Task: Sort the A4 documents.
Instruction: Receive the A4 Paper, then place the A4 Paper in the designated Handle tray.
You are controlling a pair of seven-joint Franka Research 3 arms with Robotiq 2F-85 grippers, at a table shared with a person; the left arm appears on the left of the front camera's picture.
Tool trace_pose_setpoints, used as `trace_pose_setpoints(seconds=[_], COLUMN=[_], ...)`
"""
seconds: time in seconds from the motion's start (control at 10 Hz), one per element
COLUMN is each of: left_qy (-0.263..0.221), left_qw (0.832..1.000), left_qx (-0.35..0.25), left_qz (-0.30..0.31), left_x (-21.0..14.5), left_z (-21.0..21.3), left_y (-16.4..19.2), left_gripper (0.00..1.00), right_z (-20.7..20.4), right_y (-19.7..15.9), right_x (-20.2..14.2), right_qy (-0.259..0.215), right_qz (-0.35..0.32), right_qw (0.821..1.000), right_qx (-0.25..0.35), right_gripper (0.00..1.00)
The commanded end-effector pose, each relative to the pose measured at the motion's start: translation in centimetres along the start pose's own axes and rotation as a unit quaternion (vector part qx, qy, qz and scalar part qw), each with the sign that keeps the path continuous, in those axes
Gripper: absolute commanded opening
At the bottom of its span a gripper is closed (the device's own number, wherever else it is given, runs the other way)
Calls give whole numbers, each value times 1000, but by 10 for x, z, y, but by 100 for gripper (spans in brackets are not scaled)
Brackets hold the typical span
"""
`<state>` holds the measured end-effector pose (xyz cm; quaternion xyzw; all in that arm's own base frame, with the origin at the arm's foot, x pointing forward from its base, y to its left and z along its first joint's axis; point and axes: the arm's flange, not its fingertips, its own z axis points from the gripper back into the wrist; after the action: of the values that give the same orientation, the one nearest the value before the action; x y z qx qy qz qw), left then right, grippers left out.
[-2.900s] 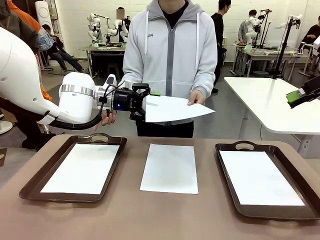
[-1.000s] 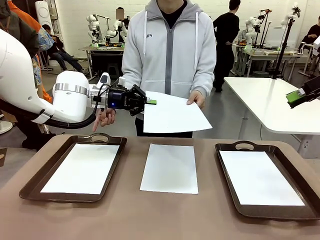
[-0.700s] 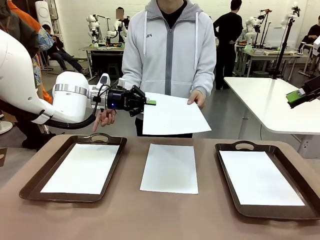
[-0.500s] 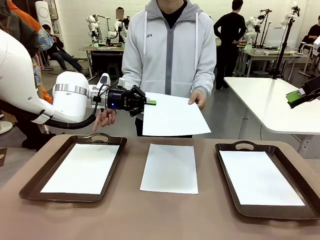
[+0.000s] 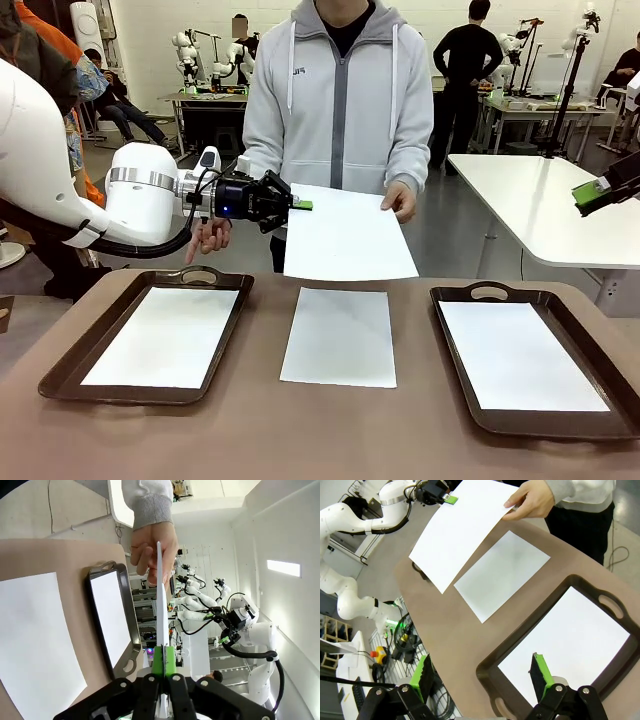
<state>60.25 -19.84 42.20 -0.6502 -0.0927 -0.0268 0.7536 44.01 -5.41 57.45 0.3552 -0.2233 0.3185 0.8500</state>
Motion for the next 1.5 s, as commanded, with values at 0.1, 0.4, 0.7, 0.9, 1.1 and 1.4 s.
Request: trace_pose_setpoints(seconds=[0.1, 0.4, 0.7, 0.9, 1.1, 1.4], left_qy=[-1, -1, -1, -1, 0, 60], left_qw=[1000, 1000, 1000, 1000, 1000, 996], left_qx=[0, 0, 0, 0, 0, 28], left_qz=[-9, -9, -9, -9, 0, -56], left_x=[0, 0, 0, 0, 0, -4], left_z=[0, 0, 0, 0, 0, 6], left_y=[-2, -2, -2, -2, 0, -18], left_gripper=[0, 0, 0, 0, 1, 1], right_z=[-2, -2, -2, -2, -2, -2], right_y=[0, 0, 0, 0, 0, 0], right_x=[1, 1, 1, 1, 1, 1], right_qy=[0, 0, 0, 0, 0, 0], right_qz=[2, 2, 2, 2, 2, 2], right_qw=[1000, 1000, 1000, 1000, 1000, 1000], right_qx=[3, 3, 3, 3, 3, 3], right_gripper=[100, 100, 100, 100, 100, 100])
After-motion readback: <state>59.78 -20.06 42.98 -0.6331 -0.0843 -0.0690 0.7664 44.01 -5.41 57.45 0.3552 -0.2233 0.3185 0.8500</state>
